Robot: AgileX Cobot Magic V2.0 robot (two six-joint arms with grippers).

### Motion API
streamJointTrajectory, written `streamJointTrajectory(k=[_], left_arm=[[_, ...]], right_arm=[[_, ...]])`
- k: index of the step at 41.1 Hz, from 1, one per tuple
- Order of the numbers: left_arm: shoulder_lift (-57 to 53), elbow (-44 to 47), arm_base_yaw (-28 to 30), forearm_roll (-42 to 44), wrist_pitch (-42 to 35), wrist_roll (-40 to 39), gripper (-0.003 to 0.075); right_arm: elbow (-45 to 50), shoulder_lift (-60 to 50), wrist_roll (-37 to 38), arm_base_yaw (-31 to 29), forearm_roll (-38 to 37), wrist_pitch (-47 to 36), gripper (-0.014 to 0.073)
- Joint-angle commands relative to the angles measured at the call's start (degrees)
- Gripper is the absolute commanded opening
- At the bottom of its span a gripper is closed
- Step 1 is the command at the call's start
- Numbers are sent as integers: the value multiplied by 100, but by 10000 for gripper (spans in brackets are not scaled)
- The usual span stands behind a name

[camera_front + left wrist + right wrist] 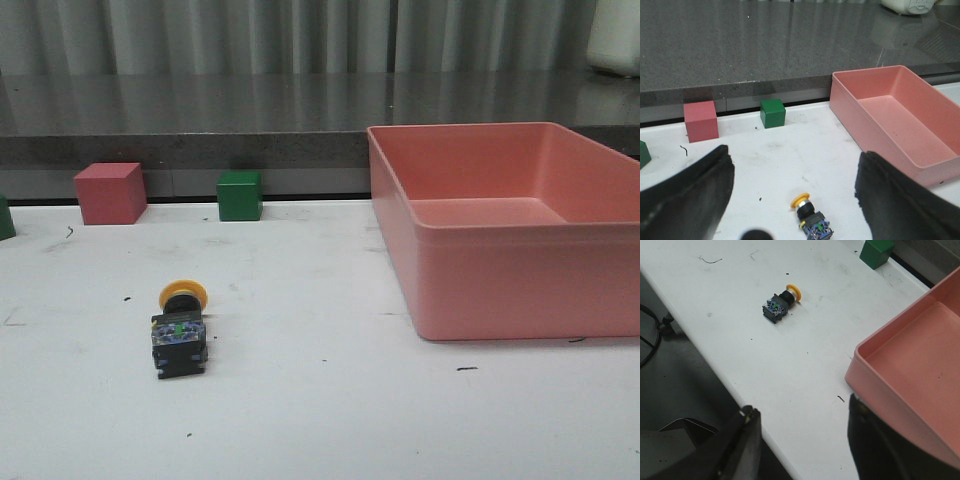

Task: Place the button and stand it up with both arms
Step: 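Lower the left gripper over the button and close on its body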

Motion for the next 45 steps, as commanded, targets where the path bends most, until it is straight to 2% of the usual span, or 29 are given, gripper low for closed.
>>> streamJointTrajectory(k=[1,6,8,21,34,45], left_arm=[[423,-463,-54,-159,97,-66,525],[1207,-878,-54,-159,716,-66,606],[1534,-1002,-65,-159,846,-66,615],[3776,-1907,-769,-59,1317,-117,608],[5981,-3547,-781,-59,2985,-1019,608],[7246,-4599,-771,83,3660,-1794,608]], right_arm=[[-140,-26,-56,-15,17,-314,411],[-140,-26,-56,-15,17,-314,411],[-140,-26,-56,-15,17,-314,411],[-140,-26,-56,-15,17,-314,411],[-140,-26,-56,-15,17,-314,411],[-140,-26,-56,-15,17,-314,411]])
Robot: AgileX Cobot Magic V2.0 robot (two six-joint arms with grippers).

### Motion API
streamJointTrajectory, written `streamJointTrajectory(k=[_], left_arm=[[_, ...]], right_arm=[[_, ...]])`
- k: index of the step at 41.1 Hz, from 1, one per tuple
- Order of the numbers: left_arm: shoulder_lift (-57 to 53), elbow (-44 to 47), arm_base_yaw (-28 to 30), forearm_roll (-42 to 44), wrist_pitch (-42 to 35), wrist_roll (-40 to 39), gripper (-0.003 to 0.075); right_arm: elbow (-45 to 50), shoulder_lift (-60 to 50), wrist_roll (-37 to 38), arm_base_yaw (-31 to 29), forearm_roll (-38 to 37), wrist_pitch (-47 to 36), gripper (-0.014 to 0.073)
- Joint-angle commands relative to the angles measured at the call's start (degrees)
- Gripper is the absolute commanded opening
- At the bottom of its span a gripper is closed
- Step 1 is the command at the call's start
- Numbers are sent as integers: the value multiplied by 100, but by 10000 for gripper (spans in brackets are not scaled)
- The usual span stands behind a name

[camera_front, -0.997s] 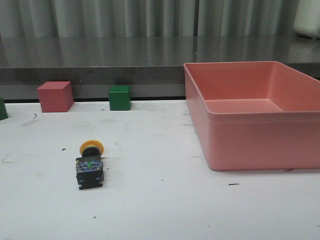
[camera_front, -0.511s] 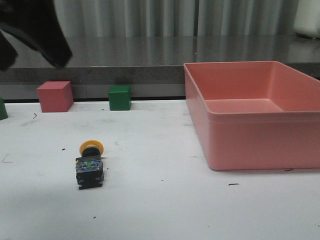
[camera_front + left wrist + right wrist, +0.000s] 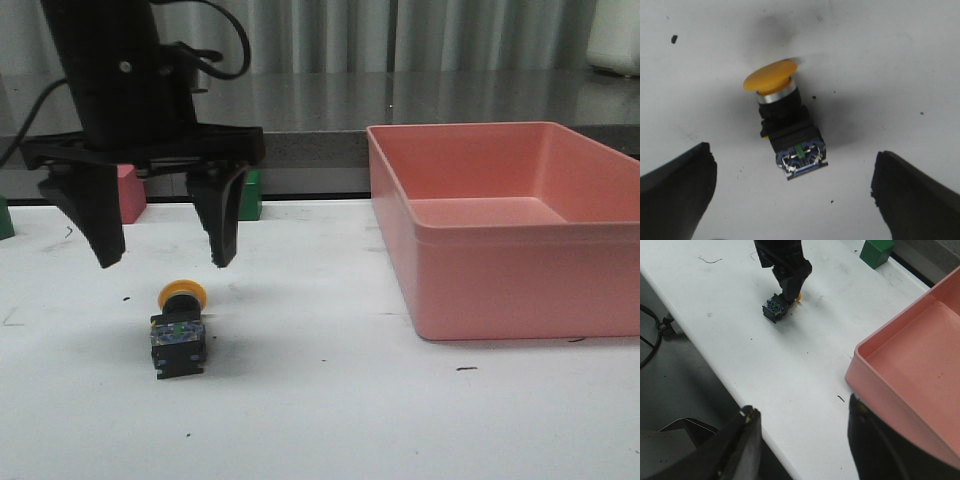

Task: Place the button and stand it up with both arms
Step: 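Lower the left gripper over the button and close on its body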

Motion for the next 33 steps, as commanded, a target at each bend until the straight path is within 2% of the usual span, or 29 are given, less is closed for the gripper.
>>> streamJointTrajectory(k=[1,14,33], left_arm=[[98,-497,-16,67,204,-371,606],[869,-1159,165,-3,617,-537,599],[1160,-1169,375,-276,519,-537,598]], right_arm=[[-140,-26,-56,-15,4,-324,411],[-140,-26,-56,-15,4,-324,411],[-140,-26,-56,-15,4,-324,411]])
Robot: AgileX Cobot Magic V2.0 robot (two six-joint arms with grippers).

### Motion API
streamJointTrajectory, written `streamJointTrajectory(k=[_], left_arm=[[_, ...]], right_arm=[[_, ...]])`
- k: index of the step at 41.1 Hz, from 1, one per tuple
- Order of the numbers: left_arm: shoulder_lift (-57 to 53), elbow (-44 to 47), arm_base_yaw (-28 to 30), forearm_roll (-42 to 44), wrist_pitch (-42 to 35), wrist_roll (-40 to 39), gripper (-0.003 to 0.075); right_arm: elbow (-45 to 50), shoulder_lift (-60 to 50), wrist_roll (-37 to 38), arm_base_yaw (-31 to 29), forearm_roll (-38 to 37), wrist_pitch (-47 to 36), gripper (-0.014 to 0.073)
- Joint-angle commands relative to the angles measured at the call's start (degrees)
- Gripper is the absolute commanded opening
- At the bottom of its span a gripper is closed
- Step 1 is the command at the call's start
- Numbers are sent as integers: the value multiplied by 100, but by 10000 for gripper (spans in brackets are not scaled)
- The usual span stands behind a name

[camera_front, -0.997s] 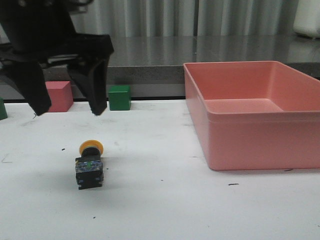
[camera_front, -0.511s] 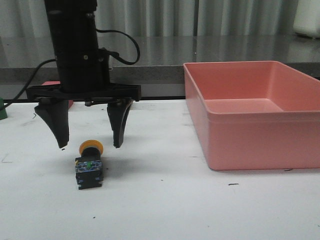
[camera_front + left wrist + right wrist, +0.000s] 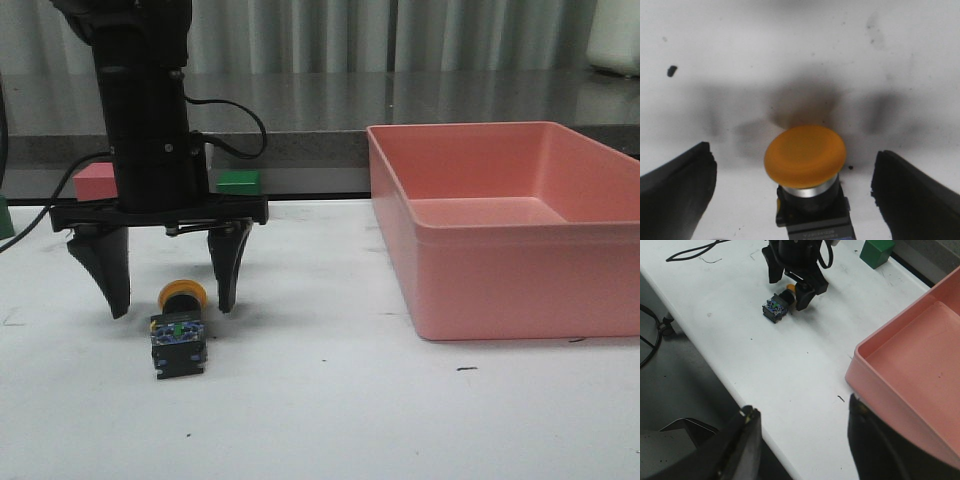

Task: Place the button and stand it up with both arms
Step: 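Lower the left gripper over the button and close on its body, then lift the button with the left gripper and rotate it cap-up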

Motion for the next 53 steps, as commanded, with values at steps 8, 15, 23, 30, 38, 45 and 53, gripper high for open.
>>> streamJointTrajectory(k=[8,15,23,30,38,45,53], left_arm=[[-145,-155,23,-220,32,-66,598],[-93,-155,23,-252,23,-66,474],[-83,-181,23,-252,0,-66,241],[-105,-361,23,-171,155,-20,141],[-454,-479,-64,231,258,102,137],[-1160,-415,-150,621,199,316,137],[-2242,210,-81,900,-491,603,137]], right_arm=[[-150,-26,-47,-15,4,-324,411],[-150,-26,-47,-15,4,-324,411],[-150,-26,-47,-15,4,-324,411],[-150,-26,-47,-15,4,-324,411],[-150,-26,-47,-15,4,-324,411],[-150,-26,-47,-15,4,-324,411],[-150,-26,-47,-15,4,-324,411]])
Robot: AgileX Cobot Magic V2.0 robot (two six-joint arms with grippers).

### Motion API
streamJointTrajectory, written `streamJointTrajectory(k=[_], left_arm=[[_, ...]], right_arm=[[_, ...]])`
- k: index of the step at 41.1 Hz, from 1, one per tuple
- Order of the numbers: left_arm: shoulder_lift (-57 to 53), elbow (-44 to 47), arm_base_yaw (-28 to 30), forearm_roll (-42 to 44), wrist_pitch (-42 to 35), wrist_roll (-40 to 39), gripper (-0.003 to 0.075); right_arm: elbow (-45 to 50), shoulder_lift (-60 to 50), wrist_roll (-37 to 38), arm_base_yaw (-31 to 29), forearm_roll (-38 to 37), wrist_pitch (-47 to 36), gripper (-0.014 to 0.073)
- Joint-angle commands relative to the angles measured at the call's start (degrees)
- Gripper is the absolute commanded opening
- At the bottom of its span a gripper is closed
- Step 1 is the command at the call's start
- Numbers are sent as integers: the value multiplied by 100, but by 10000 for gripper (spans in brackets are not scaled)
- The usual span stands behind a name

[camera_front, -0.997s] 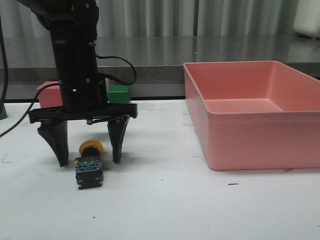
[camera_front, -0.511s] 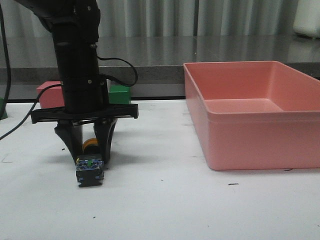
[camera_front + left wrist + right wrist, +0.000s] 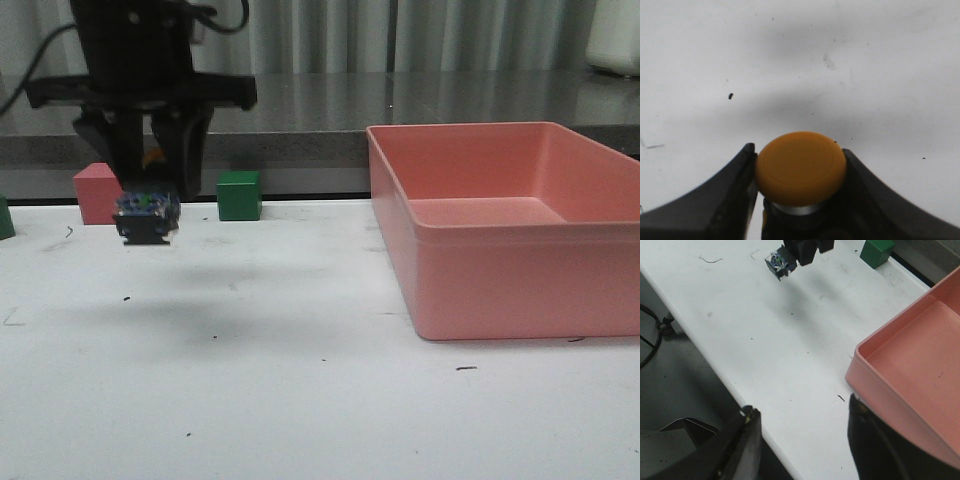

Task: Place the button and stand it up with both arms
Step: 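Lift the button with the left gripper and rotate it cap-up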

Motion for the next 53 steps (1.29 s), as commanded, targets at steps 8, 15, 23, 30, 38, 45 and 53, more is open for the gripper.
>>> streamJointTrajectory(k=[8,15,23,30,38,45,53], left_arm=[[-1872,1317,78,271,-1707,965,137],[-2768,2567,142,727,-3006,1175,137],[-3453,3837,702,744,-4502,1188,137],[-3767,5022,1079,733,-6355,1188,137],[-3613,6327,1103,733,-8940,1188,137],[-2908,6923,1126,733,-10842,1188,137],[-1948,6914,1322,733,-12174,1188,137]], right_arm=[[-150,-26,-47,-15,4,-324,411],[-150,-26,-47,-15,4,-324,411],[-150,-26,-47,-15,4,-324,411],[-150,-26,-47,-15,4,-324,411],[-150,-26,-47,-15,4,-324,411],[-150,-26,-47,-15,4,-324,411],[-150,-26,-47,-15,4,-324,411]])
